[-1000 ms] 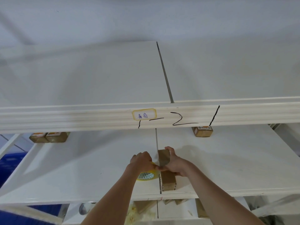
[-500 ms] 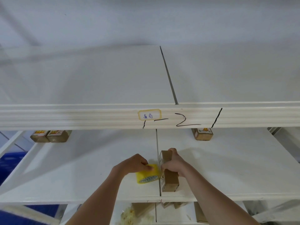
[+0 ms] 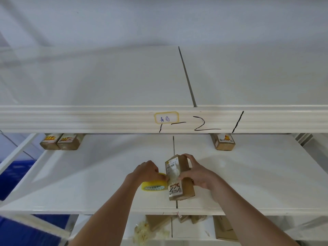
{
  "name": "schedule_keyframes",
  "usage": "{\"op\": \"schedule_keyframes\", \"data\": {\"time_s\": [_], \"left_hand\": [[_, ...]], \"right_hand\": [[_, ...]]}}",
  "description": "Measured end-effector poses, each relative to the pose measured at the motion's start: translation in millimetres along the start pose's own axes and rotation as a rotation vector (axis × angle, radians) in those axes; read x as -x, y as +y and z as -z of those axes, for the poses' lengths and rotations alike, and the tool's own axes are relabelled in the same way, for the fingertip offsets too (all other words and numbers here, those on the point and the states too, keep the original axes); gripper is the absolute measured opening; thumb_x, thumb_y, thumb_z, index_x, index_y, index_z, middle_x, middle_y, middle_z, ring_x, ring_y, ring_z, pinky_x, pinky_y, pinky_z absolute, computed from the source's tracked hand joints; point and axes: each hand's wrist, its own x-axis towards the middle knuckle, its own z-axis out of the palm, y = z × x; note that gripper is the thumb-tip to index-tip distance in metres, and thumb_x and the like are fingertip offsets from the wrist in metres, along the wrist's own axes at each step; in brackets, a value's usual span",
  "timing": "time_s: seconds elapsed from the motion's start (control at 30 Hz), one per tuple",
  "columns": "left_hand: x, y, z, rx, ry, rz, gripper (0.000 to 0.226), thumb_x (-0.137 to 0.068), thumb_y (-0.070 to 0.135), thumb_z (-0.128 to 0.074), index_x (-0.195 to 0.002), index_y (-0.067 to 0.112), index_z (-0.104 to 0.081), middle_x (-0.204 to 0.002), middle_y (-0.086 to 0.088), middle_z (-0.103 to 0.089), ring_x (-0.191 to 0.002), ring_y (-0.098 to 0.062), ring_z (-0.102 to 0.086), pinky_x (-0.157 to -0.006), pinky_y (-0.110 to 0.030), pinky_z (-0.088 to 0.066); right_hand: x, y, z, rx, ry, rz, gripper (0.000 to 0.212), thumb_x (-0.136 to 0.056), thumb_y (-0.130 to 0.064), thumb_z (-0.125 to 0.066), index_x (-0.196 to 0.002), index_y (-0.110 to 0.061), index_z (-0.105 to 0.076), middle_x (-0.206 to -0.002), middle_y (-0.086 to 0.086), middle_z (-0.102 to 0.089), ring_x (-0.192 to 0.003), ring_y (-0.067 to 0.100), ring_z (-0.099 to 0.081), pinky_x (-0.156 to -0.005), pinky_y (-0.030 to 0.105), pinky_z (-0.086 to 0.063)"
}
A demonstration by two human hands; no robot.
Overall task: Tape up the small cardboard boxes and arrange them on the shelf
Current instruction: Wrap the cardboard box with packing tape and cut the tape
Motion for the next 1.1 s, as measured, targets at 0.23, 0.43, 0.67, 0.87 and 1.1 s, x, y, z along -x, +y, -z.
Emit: {"op": "schedule_keyframes", "data": {"time_s": [0.23,0.43,0.67,0.87,1.1], "left_hand": [[2.2,11.1,-3.7,0.008,0.003,0.027,0.043,-0.07,0.068,-0.076,-0.07,0.026,-0.068,-0.072,0.008,-0.068,-0.068,-0.01,-0.067,-0.062,-0.023,-0.051],[2.1,22.0,-9.1,-0.053,0.08,0.033,0.047,-0.072,0.06,-0.075,-0.094,0.019,-0.076,-0.08,0.006,-0.07,-0.074,-0.013,-0.068,-0.069,-0.026,-0.055],[8.2,23.8,-29.3,-0.146,0.058,0.019,0.033,-0.07,0.052,-0.076,-0.083,0.025,-0.063,-0.071,0.012,-0.06,-0.076,-0.015,-0.063,-0.066,-0.026,-0.047],[8.3,13.1,-22.7,-0.108,0.108,0.076,0.042,-0.07,0.056,-0.074,-0.089,0.019,-0.07,-0.069,0.01,-0.06,-0.069,-0.013,-0.061,-0.06,-0.025,-0.042],[6.3,8.5,-25.4,-0.088,0.123,0.083,0.054,-0.073,0.063,-0.076,-0.102,0.017,-0.073,-0.085,0.006,-0.066,-0.078,-0.018,-0.063,-0.073,-0.029,-0.049]], "right_hand": [[0.6,11.6,-4.5,-0.073,0.038,0.007,0.109,-0.068,0.008,-0.079,-0.141,-0.054,-0.027,-0.126,0.012,-0.06,-0.105,0.035,-0.069,-0.077,0.042,-0.062],[-1.7,14.9,-16.1,-0.026,0.157,0.017,0.099,-0.071,-0.001,-0.075,-0.142,-0.048,-0.025,-0.12,0.004,-0.059,-0.097,0.03,-0.071,-0.077,0.042,-0.064],[-2.1,1.7,-40.2,0.322,0.15,0.072,0.108,-0.059,-0.038,-0.086,-0.141,-0.057,-0.018,-0.113,-0.003,-0.064,-0.103,0.019,-0.065,-0.086,0.036,-0.056],[-15.8,10.5,-44.6,0.238,0.281,0.052,0.068,-0.077,-0.039,-0.077,-0.132,-0.028,-0.039,-0.111,-0.003,-0.063,-0.097,0.019,-0.065,-0.084,0.041,-0.06],[-12.4,13.6,-46.3,0.199,0.217,-0.003,0.101,-0.059,-0.036,-0.096,-0.134,-0.027,-0.03,-0.116,-0.005,-0.058,-0.1,0.016,-0.063,-0.067,0.029,-0.054]]}}
